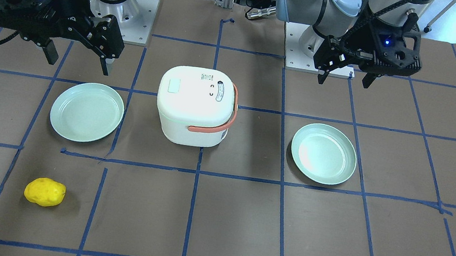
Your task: Press rice cooker button
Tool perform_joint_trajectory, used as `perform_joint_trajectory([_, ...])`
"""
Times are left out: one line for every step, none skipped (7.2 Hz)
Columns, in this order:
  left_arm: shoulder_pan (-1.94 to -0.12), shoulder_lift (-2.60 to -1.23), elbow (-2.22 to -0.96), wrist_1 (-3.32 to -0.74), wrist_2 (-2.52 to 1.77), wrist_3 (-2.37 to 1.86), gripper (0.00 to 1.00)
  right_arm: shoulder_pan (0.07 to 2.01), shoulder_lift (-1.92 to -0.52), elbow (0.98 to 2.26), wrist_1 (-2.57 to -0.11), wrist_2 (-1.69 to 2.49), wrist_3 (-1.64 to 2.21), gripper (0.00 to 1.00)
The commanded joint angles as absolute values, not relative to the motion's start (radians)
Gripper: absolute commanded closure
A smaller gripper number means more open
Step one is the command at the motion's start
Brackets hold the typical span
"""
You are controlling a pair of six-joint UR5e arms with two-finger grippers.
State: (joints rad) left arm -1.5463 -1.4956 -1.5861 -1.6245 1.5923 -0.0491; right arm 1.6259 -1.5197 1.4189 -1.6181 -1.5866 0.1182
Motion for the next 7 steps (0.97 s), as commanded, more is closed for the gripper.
perform_joint_trajectory([-1.546, -1.496, -1.586, -1.624, 1.592, -0.049, 0.00, 1.626, -1.520, 1.419, -1.615, -1.588, 0.120, 0.00])
perform_joint_trajectory([-1.546, -1.496, -1.586, -1.624, 1.592, -0.051, 0.00, 1.626, -1.520, 1.419, -1.614, -1.588, 0.120, 0.00])
perform_joint_trajectory([-1.546, -1.496, -1.586, -1.624, 1.592, -0.049, 0.00, 1.626, -1.520, 1.419, -1.611, -1.586, 0.118, 0.00])
perform_joint_trajectory([-1.546, -1.496, -1.586, -1.624, 1.592, -0.049, 0.00, 1.626, -1.520, 1.419, -1.609, -1.586, 0.118, 0.00])
perform_joint_trajectory([-1.546, -1.496, -1.586, -1.624, 1.592, -0.049, 0.00, 1.626, -1.520, 1.419, -1.600, -1.586, 0.120, 0.00])
perform_joint_trajectory([-1.546, -1.496, -1.586, -1.624, 1.592, -0.049, 0.00, 1.631, -1.522, 1.423, -1.563, -1.580, 0.130, 0.10])
perform_joint_trajectory([-1.546, -1.496, -1.586, -1.624, 1.592, -0.049, 0.00, 1.655, -1.525, 1.451, -1.522, -1.572, 0.143, 0.33])
